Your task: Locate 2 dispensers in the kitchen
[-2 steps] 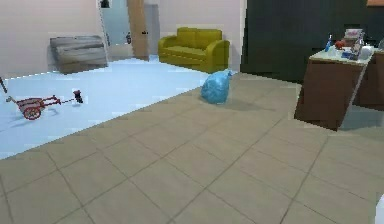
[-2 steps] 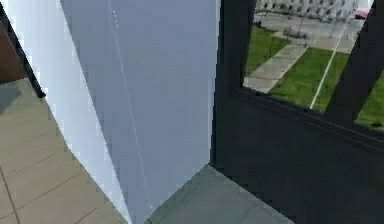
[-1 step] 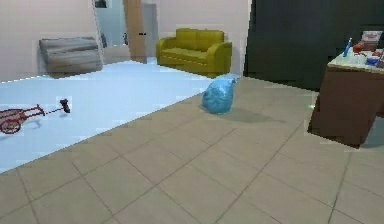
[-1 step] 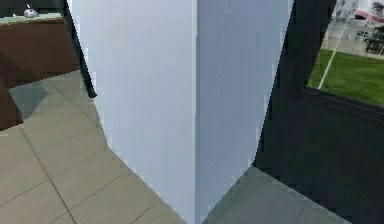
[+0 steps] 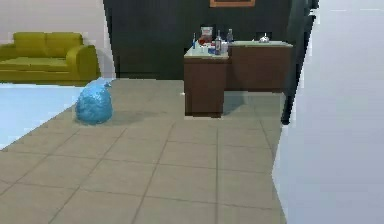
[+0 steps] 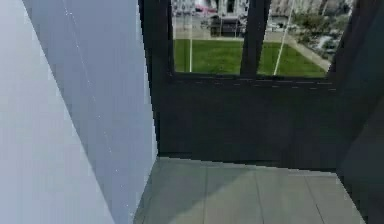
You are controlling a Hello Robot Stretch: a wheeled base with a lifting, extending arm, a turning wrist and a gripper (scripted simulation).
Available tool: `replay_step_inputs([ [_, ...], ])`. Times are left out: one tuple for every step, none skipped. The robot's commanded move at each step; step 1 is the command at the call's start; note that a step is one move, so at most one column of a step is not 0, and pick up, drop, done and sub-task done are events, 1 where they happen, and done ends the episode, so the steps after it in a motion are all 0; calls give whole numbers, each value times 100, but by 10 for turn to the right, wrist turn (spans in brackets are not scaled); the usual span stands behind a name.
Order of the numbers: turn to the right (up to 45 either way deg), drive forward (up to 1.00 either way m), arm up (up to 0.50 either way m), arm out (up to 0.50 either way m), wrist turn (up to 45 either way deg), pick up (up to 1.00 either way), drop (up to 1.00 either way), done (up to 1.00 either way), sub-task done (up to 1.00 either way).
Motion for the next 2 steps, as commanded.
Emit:
replay_step_inputs([
  [0, 100, 0, 0, 0, 0, 0, 0, 0],
  [30, 0, 0, 0, 0, 0, 0, 0, 0],
])
